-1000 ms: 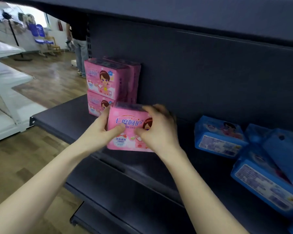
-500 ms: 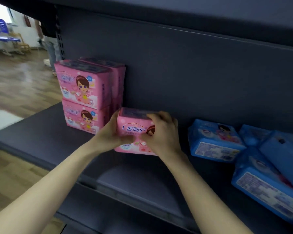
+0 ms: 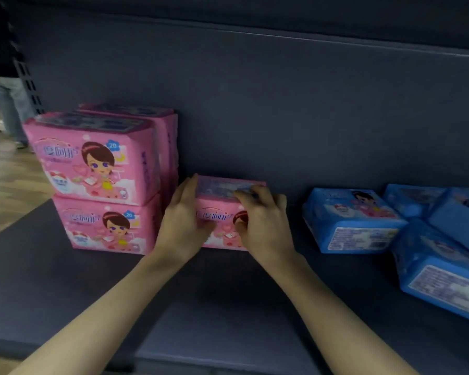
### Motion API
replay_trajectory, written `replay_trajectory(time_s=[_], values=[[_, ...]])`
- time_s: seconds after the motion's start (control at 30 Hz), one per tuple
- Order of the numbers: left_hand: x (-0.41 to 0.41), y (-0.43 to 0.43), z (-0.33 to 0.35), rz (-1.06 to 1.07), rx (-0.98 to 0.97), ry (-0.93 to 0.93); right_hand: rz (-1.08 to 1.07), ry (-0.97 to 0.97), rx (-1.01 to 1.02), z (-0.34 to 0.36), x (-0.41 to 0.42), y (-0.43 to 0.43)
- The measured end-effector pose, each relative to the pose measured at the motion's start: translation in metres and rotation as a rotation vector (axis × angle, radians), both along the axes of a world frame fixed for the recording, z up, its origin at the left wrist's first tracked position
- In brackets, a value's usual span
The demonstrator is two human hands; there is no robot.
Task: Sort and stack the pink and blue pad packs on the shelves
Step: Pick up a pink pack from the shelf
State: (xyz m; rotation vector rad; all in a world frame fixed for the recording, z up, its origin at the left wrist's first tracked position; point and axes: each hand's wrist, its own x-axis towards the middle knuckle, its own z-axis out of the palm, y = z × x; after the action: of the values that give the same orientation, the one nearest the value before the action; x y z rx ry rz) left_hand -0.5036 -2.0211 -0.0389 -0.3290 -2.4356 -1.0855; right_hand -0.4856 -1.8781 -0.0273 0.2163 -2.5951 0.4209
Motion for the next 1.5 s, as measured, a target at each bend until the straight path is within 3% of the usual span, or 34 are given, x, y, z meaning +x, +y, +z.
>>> replay_trajectory(time_s=[0.1, 0.2, 0.47, 1.5], values=[[-0.009, 0.005, -0.006, 0.005, -0.249, 0.211, -0.002, -0.069, 0.038, 0.001, -0.010, -0.004], [-0.014, 0.010, -0.014, 0.064, -0.480, 0.282, -0.016, -0.034, 0.021, -0.001, -0.022, -0.008], [-0.024, -0.003, -0.019, 0.128, -0.747, 0.337, -0.023, -0.047, 0.043, -0.004, -0.050, -0.017], [-0.027, -0.010, -0.008, 0.194, -0.876, 0.217, 0.013, -0.085, 0.003, -0.001, -0.054, -0.032]])
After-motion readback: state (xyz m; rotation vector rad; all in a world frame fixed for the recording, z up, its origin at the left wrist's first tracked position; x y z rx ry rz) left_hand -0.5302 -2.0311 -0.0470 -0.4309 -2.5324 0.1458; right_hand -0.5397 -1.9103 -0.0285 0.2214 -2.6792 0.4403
